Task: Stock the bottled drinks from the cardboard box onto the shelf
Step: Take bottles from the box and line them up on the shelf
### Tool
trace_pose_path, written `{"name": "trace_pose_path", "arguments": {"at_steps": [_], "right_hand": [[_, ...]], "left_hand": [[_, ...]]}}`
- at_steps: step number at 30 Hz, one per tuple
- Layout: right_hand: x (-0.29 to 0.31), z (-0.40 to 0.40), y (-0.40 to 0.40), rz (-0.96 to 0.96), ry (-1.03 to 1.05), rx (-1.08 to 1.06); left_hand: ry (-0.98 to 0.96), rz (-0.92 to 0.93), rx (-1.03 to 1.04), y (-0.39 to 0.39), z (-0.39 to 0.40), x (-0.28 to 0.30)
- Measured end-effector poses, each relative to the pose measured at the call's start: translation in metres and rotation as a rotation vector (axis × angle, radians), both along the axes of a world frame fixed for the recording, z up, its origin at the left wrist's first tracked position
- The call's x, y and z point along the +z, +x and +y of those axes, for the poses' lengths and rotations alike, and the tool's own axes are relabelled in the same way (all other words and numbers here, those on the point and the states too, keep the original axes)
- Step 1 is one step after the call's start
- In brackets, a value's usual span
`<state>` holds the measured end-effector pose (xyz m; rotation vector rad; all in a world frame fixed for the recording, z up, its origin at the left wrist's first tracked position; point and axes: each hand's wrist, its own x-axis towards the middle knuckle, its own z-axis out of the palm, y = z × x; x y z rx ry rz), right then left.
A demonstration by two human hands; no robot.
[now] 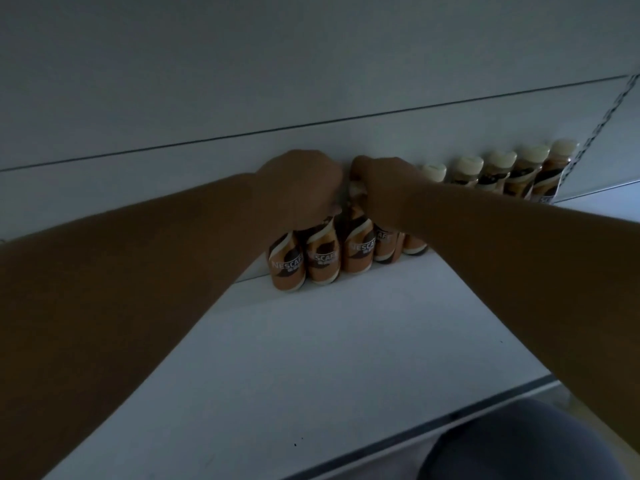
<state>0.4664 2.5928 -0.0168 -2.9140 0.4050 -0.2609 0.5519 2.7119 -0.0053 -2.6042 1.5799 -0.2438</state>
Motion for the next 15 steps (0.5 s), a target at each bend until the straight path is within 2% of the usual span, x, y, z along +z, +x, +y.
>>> {"name": "trace_pose_path", "arguments": {"at_steps": [9, 15], "right_hand": [[0.006, 0.003, 0.001, 0.045, -0.014, 0.015], [0.006, 0.0, -0.001, 0.031, -0.031, 0.014]], "left_hand": [[-0.028, 0.029, -0.051, -0.005, 0.002, -0.002], [-0.066, 0.032, 0.033, 0.001, 0.002, -0.009]]}}
